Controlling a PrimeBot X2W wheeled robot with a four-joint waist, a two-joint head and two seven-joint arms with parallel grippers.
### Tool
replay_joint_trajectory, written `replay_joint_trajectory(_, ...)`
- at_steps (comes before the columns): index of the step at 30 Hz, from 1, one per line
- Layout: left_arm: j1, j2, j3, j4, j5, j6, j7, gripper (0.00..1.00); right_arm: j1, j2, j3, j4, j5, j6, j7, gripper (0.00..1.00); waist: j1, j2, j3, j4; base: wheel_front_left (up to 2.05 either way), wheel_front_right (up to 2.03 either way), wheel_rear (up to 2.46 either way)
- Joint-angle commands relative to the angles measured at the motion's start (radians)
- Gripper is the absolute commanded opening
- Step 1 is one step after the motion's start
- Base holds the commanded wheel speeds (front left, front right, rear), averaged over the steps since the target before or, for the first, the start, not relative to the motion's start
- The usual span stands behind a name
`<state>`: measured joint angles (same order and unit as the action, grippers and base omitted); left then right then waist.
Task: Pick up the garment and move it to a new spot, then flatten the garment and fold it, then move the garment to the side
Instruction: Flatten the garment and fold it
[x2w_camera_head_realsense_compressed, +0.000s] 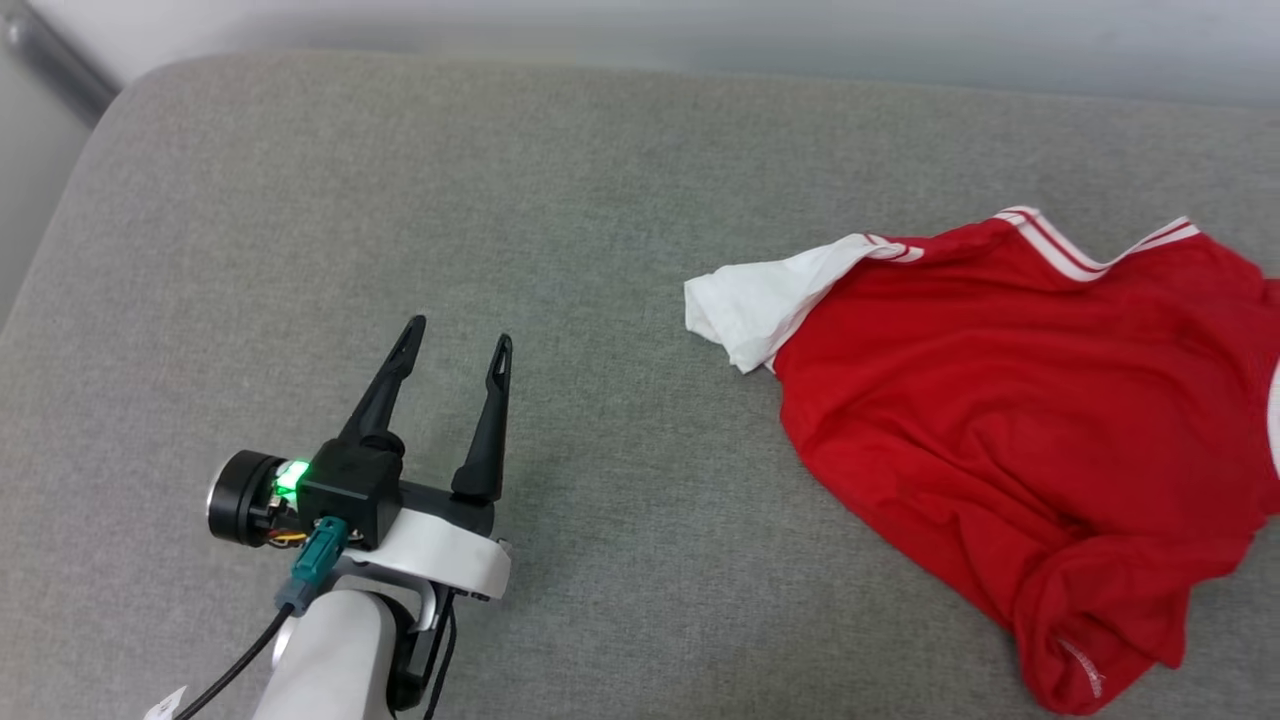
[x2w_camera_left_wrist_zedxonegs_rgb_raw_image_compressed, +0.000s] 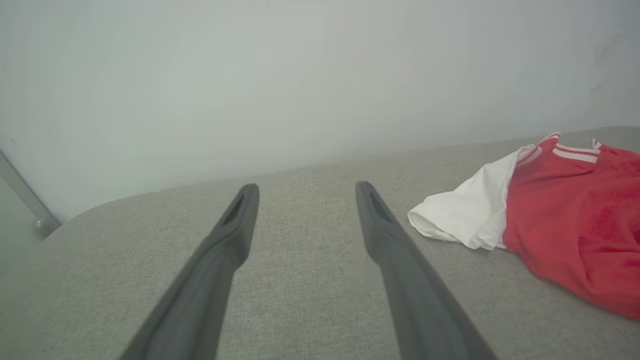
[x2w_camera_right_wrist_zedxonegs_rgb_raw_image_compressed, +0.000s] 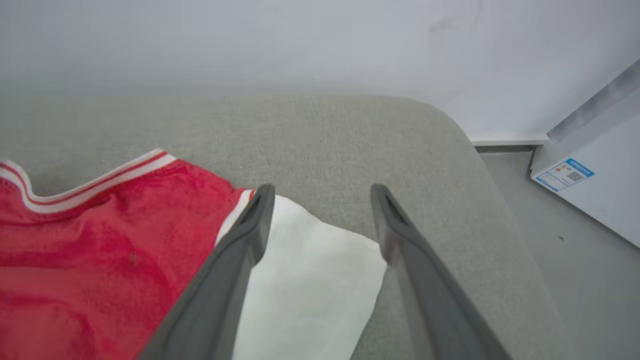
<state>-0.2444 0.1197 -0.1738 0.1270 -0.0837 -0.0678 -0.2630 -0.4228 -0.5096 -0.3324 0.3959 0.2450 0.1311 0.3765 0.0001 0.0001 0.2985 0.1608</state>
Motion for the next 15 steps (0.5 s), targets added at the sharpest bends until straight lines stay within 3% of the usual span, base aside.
replay_joint_trajectory(1,0.0,0.007,0.006,-0.002,0.0,-0.003,-0.003,1.0,-0.016,0.003,0.021,-0.022,0.013,0.0,-0.043,1.0,-0.0001,-0.0001,-0.022,-0.017,0.0,0.0,0.0)
replay_joint_trajectory(6,0.022,0.006,0.012,-0.016,-0.01,-0.009,-0.003,1.0,0.007,0.036,0.099,-0.152,0.091,-0.001,-0.19,1.0,-0.0001,-0.0001,-0.076,-0.052,0.0,0.0,0.0)
replay_joint_trajectory(15,0.072,0.003,0.016,-0.04,-0.018,-0.019,-0.003,1.0,0.232,0.195,0.157,-0.468,0.176,0.0,-0.385,1.0,-0.0001,-0.0001,-0.148,-0.109,0.0,0.0,0.0)
